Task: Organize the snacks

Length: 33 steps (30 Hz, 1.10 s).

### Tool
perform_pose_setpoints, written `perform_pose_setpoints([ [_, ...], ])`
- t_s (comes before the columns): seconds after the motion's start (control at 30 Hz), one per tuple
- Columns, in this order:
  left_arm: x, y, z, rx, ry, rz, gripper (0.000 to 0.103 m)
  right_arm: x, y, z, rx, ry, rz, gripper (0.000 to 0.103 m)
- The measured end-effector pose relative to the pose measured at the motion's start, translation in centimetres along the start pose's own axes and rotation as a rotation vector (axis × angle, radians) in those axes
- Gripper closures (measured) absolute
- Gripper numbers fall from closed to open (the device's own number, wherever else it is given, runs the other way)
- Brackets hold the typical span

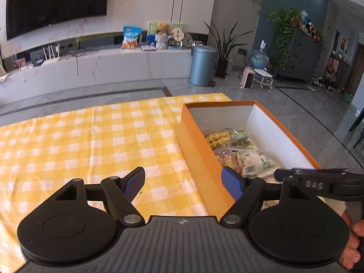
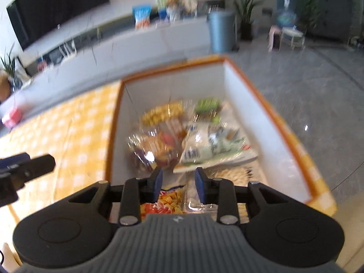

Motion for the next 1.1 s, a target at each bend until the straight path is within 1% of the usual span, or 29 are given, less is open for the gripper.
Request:
perform_pose_setpoints([
  [0.03, 0.1, 0.8, -0.1, -0.005, 0.0, -0.006, 0.013, -0.1, 1.3, 0.3, 0.006, 0.006, -0.03, 0.067],
  [0.07, 0.2, 1.5, -0.2, -0.015, 0.003, -0.011, 0.013, -0.1, 2.6, 0.6, 0.01, 0.009, -0.057, 0.06],
  [0.1, 0.4, 2.2, -0.3, -0.022, 0.003, -0.012, 0.013, -0.1, 3.8, 0.9, 0.012, 0.011, -0.088, 0.056],
  [0.13, 0.5, 2.8, -0.5, -0.023, -0.003, -0.007, 0.013, 0.0, 5.1, 1.3, 0.007, 0.012, -0.12, 0.047],
  [0.17, 0.8, 3.4, -0.7, -0.021, -0.007, -0.003, 0.013, 0.2, 6.1, 1.6, -0.001, 0.018, -0.154, 0.035],
  [0.2, 1.0, 4.0, -0.9, -0.02, -0.003, -0.006, 0.013, 0.5, 7.1, 1.9, -0.008, 0.029, -0.187, 0.031],
  [0.23, 1.3, 4.5, -1.0, -0.023, 0.005, -0.014, 0.013, 0.9, 7.9, 2.0, -0.004, 0.043, -0.208, 0.03],
  [0.33, 2.5, 5.7, -1.6, -0.031, 0.021, -0.02, 0.013, 2.7, 9.3, 2.0, 0.072, 0.058, -0.211, 0.03],
  [0.4, 3.4, 6.0, -2.1, -0.04, 0.022, -0.009, 0.013, 4.1, 10.3, 2.1, 0.068, 0.044, -0.225, 0.029],
  [0.43, 3.7, 6.1, -2.3, -0.044, 0.02, -0.008, 0.013, 4.8, 10.5, 2.2, 0.068, 0.043, -0.217, 0.027],
  [0.57, 4.8, 6.0, -2.9, -0.056, 0.016, 0.004, 0.013, 7.5, 10.4, 2.5, 0.087, 0.07, -0.16, 0.024],
  [0.67, 5.5, 6.1, -3.2, -0.05, 0.025, 0.009, 0.013, 8.8, 10.1, 2.3, 0.075, 0.042, -0.124, 0.024],
  [0.8, 6.2, 6.1, -3.8, -0.067, -0.001, 0.004, 0.013, 9.2, 10.3, 2.5, 0.077, 0.05, -0.133, 0.024],
  [0.9, 6.6, 6.3, -4.0, -0.066, 0.011, 0.005, 0.013, 9.3, 10.3, 2.6, 0.08, 0.055, -0.135, 0.024],
  [1.0, 6.8, 6.7, -4.4, -0.075, -0.012, -0.019, 0.013, 9.3, 10.3, 2.7, 0.084, 0.068, -0.132, 0.025],
  [1.1, 7.0, 6.7, -4.7, -0.075, 0.004, -0.022, 0.013, 9.3, 10.3, 2.6, 0.1, 0.078, -0.13, 0.025],
])
Point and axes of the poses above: each gripper's, at about its wrist camera, not at the fingertips, and y roughly against the way its jaws point, z to its left, x to its underside, the point moved 7 cm from there along -y, roughly the way its jaws point, and after that the axes turned 4 degrees about -x, right-handed, at the moved point
